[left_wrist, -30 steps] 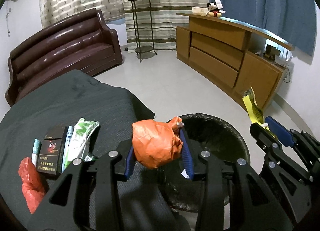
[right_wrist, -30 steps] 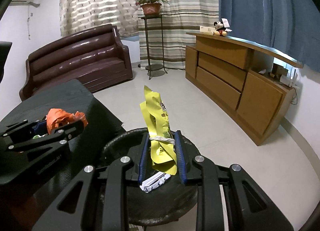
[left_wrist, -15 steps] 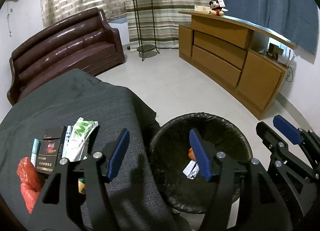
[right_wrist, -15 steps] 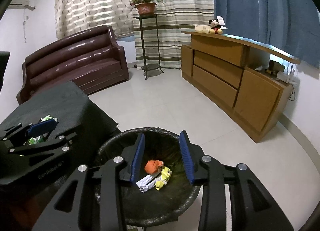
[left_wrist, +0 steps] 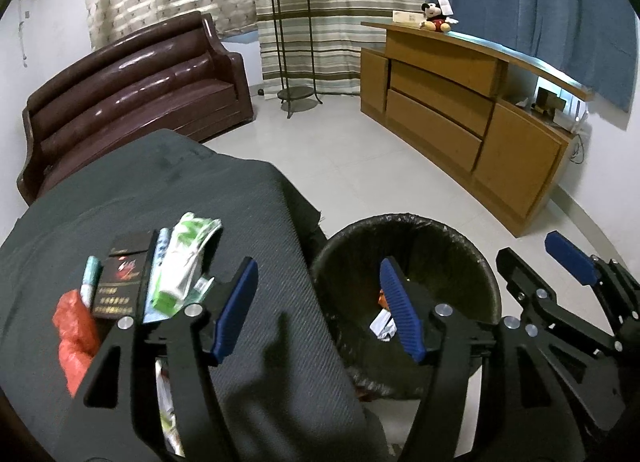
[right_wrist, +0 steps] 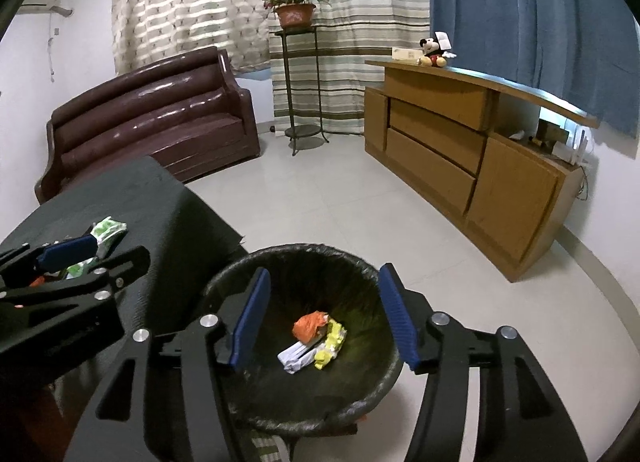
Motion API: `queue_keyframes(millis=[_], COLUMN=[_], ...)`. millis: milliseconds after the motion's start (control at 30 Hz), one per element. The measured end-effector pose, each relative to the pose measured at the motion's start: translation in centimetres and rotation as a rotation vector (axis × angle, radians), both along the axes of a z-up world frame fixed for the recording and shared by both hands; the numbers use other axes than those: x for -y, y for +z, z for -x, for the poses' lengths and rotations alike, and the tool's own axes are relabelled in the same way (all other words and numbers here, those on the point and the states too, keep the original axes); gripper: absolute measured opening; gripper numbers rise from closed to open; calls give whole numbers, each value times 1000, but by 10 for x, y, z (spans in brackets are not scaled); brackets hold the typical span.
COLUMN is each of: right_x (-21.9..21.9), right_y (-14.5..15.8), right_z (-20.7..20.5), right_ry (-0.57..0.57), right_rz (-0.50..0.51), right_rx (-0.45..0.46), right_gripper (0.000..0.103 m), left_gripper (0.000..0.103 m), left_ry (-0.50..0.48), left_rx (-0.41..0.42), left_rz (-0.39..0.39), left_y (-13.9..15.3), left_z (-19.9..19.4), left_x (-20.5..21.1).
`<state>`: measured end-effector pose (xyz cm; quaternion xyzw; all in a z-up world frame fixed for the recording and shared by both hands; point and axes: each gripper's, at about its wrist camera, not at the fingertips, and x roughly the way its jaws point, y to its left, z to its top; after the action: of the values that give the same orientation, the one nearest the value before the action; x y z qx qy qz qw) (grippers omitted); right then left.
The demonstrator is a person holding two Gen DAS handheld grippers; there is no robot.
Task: Collect trash
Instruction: 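Move both tools back to the table toward the printed snack wrapper, then close the right tool on the yellow-green striped wrapper while the left tool approaches the white printed packet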
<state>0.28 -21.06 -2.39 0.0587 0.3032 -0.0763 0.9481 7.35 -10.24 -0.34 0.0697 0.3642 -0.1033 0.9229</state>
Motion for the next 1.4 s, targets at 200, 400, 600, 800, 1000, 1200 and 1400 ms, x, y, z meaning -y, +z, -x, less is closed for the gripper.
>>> queue_keyframes(millis=[200,400,600,800,1000,1200,1400], right_x=[-15,-39,-65,-96,-130,-161,-190], right_y=[2,5,10,11,10,7,4], right_z=[10,21,29,33,32,32,30], right_ry=[34,75,129,197,277,342,399], right_rz=[-3,2,10,17,17,16,25], right_rx=[-17,-18,-7,-13,-27,-44,-76], right_gripper=[56,56,56,56,56,56,52], left_gripper=[62,62,63,63,63,63,63], left_ry=[23,58,115,186,251,323,389], left_rx=[2,8,5,-6,-12,-28,-49], left_rz=[-4,-13,-12,-7,7,11,29], left_y=[3,8,12,12,13,8,0], left_z=[24,48,68,84,97,100,102], left_x=[-20,-48,-81,-121,-161,-198,-230])
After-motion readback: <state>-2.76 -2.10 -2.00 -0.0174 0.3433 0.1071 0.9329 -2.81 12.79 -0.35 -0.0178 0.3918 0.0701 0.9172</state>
